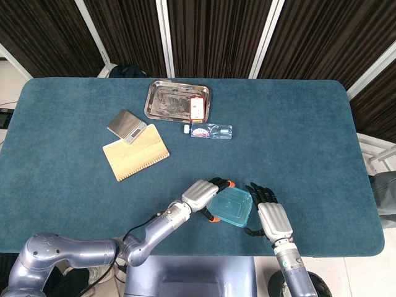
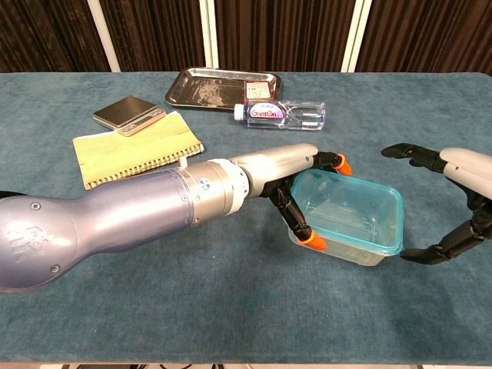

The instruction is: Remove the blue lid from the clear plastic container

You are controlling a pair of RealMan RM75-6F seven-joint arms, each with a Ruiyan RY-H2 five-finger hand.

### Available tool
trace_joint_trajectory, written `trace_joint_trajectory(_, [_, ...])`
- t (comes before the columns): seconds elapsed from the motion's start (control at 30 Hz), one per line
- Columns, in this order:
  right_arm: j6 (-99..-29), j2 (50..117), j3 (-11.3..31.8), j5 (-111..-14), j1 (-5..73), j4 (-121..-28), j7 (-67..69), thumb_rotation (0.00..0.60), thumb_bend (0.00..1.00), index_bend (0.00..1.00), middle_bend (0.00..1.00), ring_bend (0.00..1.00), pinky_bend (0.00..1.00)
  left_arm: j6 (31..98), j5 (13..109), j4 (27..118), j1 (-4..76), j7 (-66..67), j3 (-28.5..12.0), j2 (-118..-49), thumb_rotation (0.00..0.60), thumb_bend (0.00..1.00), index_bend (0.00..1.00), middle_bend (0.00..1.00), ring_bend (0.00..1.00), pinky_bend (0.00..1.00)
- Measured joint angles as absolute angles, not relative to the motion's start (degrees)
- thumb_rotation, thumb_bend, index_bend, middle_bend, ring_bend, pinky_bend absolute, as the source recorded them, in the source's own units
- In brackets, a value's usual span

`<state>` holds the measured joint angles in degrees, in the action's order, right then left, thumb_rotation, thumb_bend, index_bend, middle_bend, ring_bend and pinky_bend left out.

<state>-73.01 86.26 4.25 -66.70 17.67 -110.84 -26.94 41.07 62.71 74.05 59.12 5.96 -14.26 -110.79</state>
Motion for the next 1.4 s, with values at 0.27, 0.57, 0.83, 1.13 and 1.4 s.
trace_joint_trajectory(0.27, [-73.1, 86.8, 3.9, -66.2, 17.8, -110.4, -27.0, 0.6, 0.24, 0.0, 0.0, 0.0, 0.0, 41.3, 63.3, 73.8, 59.0, 5.3, -14.1, -111.2, 0.6, 0.15, 0.27, 0.3, 0.24, 0.42])
trace_joint_trajectory(0.57, [-73.2, 87.4, 4.1, -65.7, 17.9, -109.9, -26.9, 0.6, 0.24, 0.0, 0.0, 0.0, 0.0, 41.4, 63.4, 73.8, 59.1, 5.3, -14.4, -111.4, 0.6, 0.15, 0.27, 0.3, 0.24, 0.42])
trace_joint_trajectory(0.83, [-73.5, 87.8, 4.5, -65.6, 18.0, -109.9, -26.1, 0.6, 0.24, 0.0, 0.0, 0.0, 0.0, 41.3, 63.1, 73.6, 59.2, 5.8, -14.1, -111.7, 0.6, 0.15, 0.27, 0.3, 0.24, 0.42])
trace_joint_trajectory(1.13, [-73.8, 88.0, 4.5, -65.5, 17.9, -110.1, -25.5, 0.6, 0.24, 0.0, 0.0, 0.0, 0.0, 41.4, 62.9, 73.5, 59.3, 6.1, -14.2, -112.0, 0.6, 0.15, 0.27, 0.3, 0.25, 0.43])
trace_joint_trajectory(1.4, [-74.1, 88.4, 4.7, -65.0, 17.8, -110.6, -25.3, 0.6, 0.24, 0.0, 0.0, 0.0, 0.0, 41.0, 62.5, 73.5, 59.7, 6.9, -14.2, -112.0, 0.6, 0.15, 0.27, 0.32, 0.29, 0.47])
